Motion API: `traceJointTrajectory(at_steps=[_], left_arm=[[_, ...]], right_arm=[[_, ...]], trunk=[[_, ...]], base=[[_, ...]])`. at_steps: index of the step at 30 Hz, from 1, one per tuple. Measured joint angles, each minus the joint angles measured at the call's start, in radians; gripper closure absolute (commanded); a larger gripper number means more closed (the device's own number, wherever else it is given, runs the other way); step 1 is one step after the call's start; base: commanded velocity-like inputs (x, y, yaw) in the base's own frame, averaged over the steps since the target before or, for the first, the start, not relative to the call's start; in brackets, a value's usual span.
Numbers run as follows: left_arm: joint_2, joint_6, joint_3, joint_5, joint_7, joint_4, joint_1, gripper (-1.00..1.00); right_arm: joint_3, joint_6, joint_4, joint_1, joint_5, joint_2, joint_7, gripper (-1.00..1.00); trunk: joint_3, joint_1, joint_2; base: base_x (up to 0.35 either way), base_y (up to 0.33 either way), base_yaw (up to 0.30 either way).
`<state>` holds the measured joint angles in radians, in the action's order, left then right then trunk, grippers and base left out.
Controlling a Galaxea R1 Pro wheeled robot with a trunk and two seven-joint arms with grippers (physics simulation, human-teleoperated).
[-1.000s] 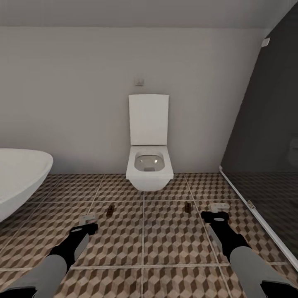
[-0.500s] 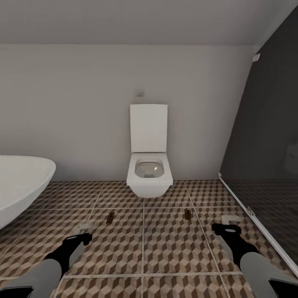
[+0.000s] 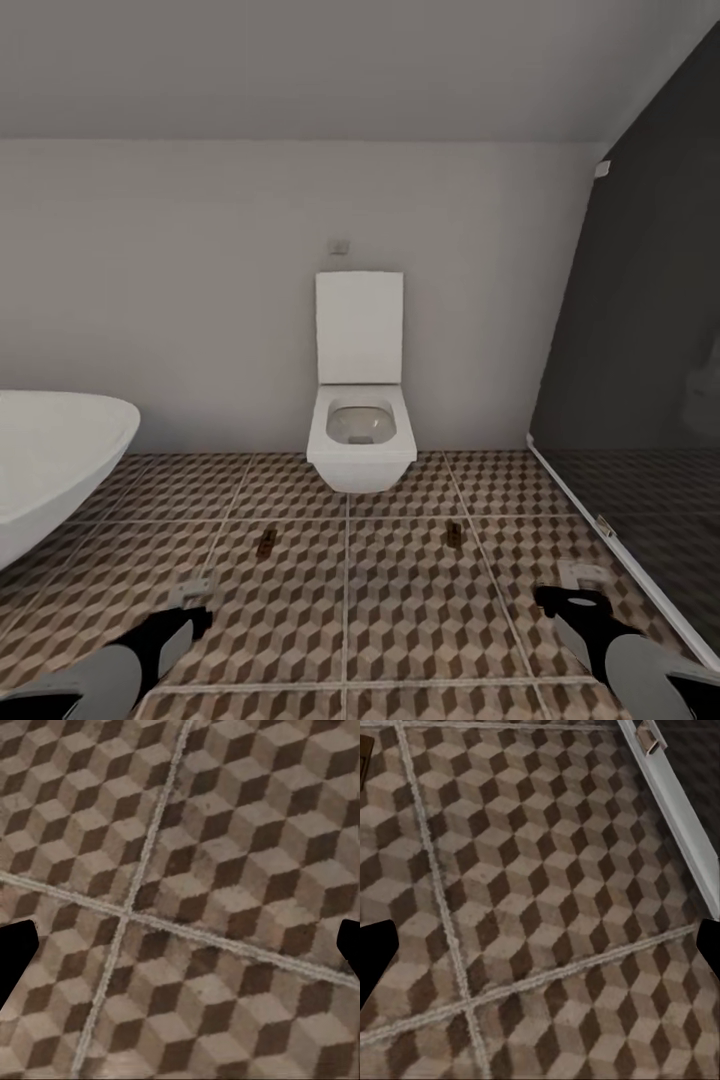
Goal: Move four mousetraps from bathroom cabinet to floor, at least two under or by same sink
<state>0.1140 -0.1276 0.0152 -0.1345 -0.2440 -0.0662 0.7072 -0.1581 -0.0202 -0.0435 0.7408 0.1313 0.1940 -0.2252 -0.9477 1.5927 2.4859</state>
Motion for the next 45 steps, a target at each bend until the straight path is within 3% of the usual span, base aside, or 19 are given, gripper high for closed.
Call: traceJointTrajectory(at_steps=[6,19,34,45], left_arm=[[0.001,0.049,0.001,-0.002,-0.001,0.046,-0.007,-1.0],[0.004,0.071,0.001,-0.008,-0.001,0.06,-0.014,-1.0],[0.007,0.074,0.001,-0.106,0.001,0.062,-0.027,-1.0],[0.01,0.076,0.001,-0.125,0.002,0.062,-0.09,-1.0]], right_arm=[[0.001,-0.039,0.054,-0.008,0.003,0.004,0.0,-1.0],[0.0,-0.053,0.071,-0.011,0.004,0.005,0.0,-1.0],[-0.001,-0.056,0.073,-0.094,0.001,0.006,0.0,-1.0],[0.0,-0.057,0.073,-0.157,0.002,0.004,0.0,-1.0]], trunk=[[0.019,-0.023,-0.042],[0.06,-0.073,-0.133],[0.107,-0.13,-0.238],[0.141,-0.173,-0.315]], base=[[0.0,0.0,0.0],[0.0,0.0,0.0],[0.0,0.0,0.0],[0.0,0.0,0.0]])
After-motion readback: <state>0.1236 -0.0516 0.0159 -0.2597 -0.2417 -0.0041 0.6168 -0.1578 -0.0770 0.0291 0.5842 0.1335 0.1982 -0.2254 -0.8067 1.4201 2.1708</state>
